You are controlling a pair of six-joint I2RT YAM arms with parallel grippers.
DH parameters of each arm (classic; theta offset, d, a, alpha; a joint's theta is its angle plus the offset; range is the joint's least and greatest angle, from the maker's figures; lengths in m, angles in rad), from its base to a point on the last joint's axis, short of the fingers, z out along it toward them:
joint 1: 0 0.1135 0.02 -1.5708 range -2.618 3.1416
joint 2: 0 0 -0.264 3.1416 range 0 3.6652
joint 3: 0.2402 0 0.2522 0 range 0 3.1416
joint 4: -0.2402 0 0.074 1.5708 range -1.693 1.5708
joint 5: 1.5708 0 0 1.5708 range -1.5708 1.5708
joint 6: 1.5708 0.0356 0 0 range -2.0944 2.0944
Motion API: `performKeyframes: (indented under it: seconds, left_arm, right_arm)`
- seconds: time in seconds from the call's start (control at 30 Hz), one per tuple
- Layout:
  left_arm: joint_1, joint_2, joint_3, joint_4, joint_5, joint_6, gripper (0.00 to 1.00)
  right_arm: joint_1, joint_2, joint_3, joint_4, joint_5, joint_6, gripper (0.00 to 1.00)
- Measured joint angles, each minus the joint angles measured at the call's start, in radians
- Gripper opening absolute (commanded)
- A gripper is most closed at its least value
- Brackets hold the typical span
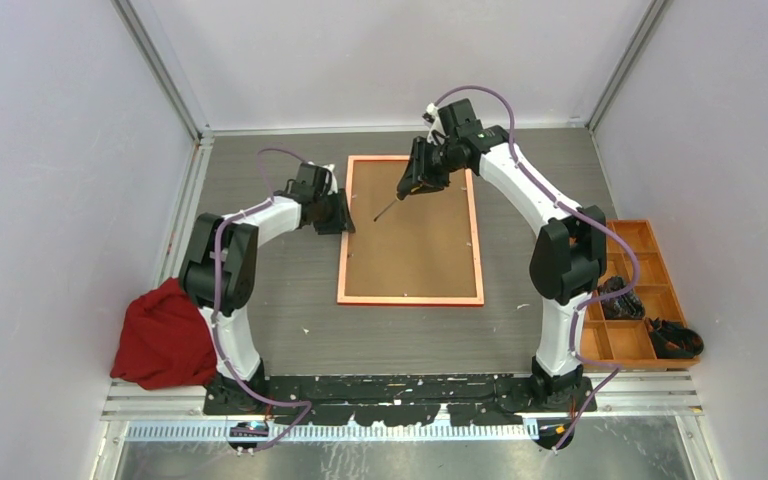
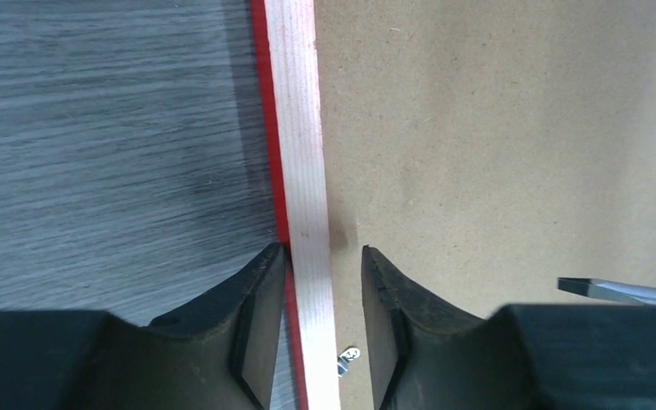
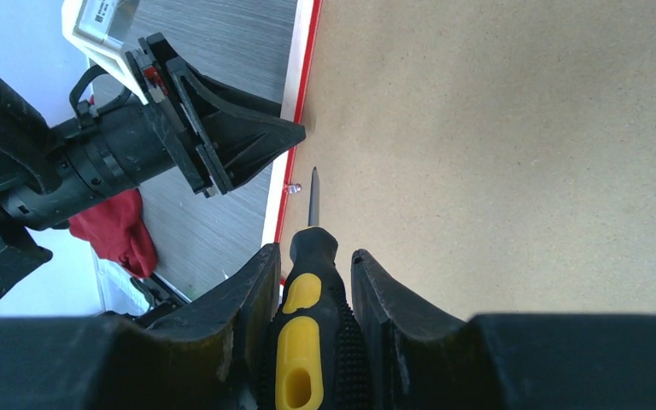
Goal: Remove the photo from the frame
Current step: Adjust the photo frame at the center of the board, then release the photo frame item from the photo frame.
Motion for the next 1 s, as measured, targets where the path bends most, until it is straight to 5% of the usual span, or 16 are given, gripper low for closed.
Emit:
performKeyframes:
  seconds: [0.63,1.0]
  left_arm:
    - [0.066,-0.051,0.026,0.01,0.142,0.01,0.49]
    - [0.066,-0.051,0.034,0.0,0.101,0.094,0.5]
  right_arm:
    - [0.012,0.0,0.065,0.009,0.065,-0.011,0.01]
    - [0.041,0.02,0.052,0.006,-0.001,-0.037,0.01]
